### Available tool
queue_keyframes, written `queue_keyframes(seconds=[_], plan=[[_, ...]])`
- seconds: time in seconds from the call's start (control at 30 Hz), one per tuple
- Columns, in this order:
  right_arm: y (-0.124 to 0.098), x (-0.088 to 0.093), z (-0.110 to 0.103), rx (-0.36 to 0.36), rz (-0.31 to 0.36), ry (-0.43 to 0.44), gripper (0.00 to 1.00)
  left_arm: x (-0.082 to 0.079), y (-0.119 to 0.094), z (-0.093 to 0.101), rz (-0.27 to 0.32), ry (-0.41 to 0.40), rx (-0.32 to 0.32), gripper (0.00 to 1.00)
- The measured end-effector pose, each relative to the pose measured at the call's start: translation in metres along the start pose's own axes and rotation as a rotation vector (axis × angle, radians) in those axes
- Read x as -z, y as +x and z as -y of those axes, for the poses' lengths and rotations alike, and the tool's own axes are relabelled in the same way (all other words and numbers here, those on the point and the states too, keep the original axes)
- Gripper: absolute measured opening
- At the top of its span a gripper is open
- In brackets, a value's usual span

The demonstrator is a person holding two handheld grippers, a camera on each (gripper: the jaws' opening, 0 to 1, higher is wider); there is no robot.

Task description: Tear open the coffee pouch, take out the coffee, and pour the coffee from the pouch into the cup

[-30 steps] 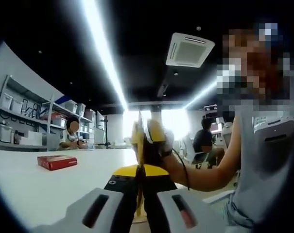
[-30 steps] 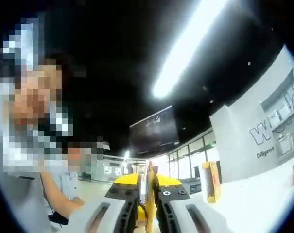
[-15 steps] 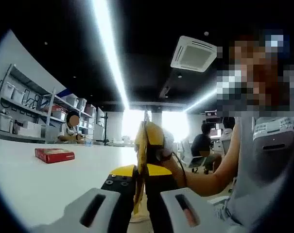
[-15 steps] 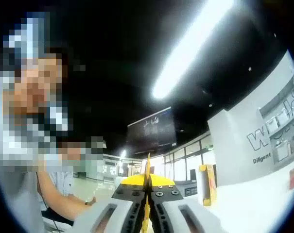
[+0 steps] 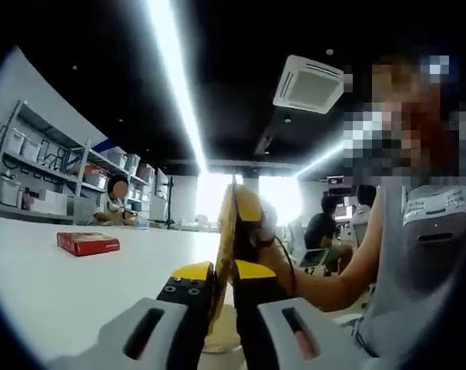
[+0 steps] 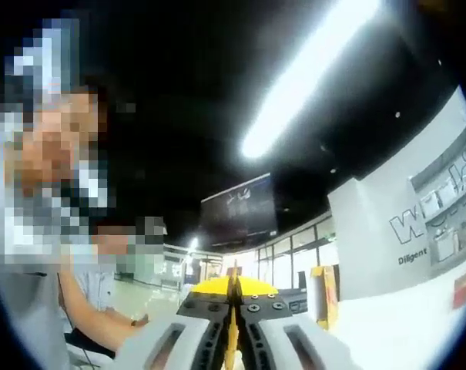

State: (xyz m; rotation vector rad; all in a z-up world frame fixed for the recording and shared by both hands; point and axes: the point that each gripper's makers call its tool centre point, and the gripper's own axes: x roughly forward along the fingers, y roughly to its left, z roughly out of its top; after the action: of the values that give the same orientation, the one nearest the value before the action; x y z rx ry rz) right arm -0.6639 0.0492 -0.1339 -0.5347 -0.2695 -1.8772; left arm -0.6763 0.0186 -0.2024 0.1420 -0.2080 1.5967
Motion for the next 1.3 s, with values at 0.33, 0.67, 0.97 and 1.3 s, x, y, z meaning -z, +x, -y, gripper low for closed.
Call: queue_keyframes(seconds=[0.33, 0.67, 0.97, 1.3], plan=[[-0.008, -0.003, -0.005, -0.023, 0.108, 0.098, 0.02, 0.004, 0.001, 0.007, -0.014, 0.047, 0.029, 0.05], [-0.010, 0.030, -0.002, -0.020, -0.088, 0.075, 0.03, 0.008, 0.003, 0.008, -0.041, 0.062, 0.032, 0.05], [-0.015, 0.014, 0.005, -0.003, 0.001, 0.091, 0.03, 0.000, 0.000, 0.005, 0.001, 0.013, 0.031, 0.07], [-0.021, 0.017, 0.014, 0.015, -0.060, 0.076, 0.03, 0.008, 0.003, 0.003, -0.039, 0.036, 0.024, 0.05]])
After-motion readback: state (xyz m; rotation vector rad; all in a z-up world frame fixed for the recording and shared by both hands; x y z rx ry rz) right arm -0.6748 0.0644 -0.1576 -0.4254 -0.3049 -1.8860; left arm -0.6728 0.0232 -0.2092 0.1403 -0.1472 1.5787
